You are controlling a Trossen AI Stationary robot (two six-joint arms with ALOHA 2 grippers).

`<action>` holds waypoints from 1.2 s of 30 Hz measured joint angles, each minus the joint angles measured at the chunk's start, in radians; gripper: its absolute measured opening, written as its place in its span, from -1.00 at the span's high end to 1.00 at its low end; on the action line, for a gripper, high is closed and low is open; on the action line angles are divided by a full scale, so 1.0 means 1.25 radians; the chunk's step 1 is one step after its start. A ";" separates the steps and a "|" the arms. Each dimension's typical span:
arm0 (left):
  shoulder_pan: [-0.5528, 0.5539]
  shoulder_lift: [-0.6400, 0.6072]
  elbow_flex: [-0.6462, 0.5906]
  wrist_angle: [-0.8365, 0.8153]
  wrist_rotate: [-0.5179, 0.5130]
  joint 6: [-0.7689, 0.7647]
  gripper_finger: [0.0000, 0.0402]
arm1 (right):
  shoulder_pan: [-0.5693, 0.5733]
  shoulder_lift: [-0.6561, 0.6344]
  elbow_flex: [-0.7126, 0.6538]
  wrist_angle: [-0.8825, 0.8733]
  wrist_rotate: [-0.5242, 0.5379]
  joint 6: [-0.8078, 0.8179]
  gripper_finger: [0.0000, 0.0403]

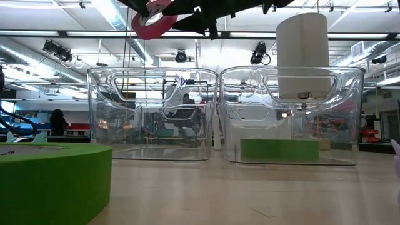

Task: Pick and place Stapler, Stapler remover, tape
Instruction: Put the pink tape into the right transparent bin

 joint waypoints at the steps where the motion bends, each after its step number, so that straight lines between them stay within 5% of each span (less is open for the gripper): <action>1: 0.000 -0.001 0.000 -0.001 0.004 -0.007 0.62 | -0.001 0.000 0.000 0.008 0.003 0.000 -0.22; 22: -0.025 0.003 0.000 0.002 0.036 -0.028 0.62 | -0.055 0.000 0.001 0.112 -0.009 0.050 -0.20; 26: -0.027 0.007 0.000 0.004 0.038 -0.031 0.62 | -0.056 0.000 0.001 0.120 -0.018 0.048 0.01; 30: -0.027 0.007 0.000 0.002 0.035 -0.032 0.62 | -0.057 0.000 0.001 0.108 -0.038 0.050 0.56; 36: -0.027 0.007 0.000 0.002 0.049 -0.035 0.46 | -0.059 -0.002 0.002 0.088 -0.048 0.029 0.57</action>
